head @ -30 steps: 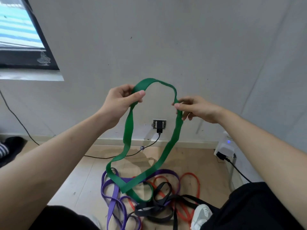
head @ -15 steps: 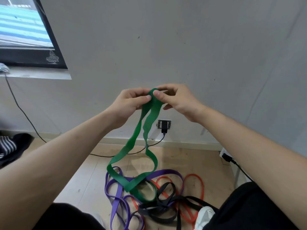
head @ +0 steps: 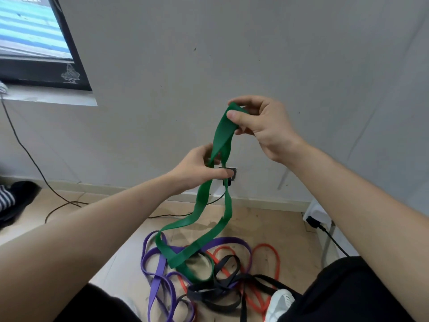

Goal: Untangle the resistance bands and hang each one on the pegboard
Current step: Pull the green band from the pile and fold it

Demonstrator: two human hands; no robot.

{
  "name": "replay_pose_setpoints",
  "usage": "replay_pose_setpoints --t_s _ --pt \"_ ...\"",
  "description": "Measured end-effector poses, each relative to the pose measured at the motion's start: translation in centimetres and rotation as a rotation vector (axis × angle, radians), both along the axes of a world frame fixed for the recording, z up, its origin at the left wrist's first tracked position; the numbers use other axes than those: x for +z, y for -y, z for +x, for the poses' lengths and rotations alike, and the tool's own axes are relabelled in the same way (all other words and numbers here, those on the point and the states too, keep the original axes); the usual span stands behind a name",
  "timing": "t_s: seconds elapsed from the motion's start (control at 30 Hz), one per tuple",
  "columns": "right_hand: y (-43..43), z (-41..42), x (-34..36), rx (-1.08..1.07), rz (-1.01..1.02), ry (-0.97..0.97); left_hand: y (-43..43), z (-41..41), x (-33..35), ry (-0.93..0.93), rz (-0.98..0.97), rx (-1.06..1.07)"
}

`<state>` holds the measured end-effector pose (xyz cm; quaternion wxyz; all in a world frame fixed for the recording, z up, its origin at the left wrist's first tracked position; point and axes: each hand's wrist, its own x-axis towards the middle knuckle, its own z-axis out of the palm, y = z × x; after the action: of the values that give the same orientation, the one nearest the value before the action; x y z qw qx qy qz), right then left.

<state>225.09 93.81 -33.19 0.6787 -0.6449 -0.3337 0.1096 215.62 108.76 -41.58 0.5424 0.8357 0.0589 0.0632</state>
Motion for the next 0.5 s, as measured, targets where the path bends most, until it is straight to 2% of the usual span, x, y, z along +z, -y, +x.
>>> replay_pose_setpoints --t_s 0.13,0.27,0.4,0.5 --pt "1.1 0.9 0.7 -0.072 0.084 -0.032 0.7 0.7 -0.6 -0.019 -0.001 0.008" --pt "3.2 3.6 0.0 -0.211 0.075 -0.028 0.1 0.7 -0.4 0.081 -0.001 0.086" --pt "4.8 6.3 -1.8 -0.223 -0.037 -0.139 -0.5 0.6 0.7 0.179 -0.024 0.154" --pt "5.2 7.0 -3.4 -0.173 -0.234 -0.185 -0.8 0.5 1.7 0.193 -0.087 0.140"
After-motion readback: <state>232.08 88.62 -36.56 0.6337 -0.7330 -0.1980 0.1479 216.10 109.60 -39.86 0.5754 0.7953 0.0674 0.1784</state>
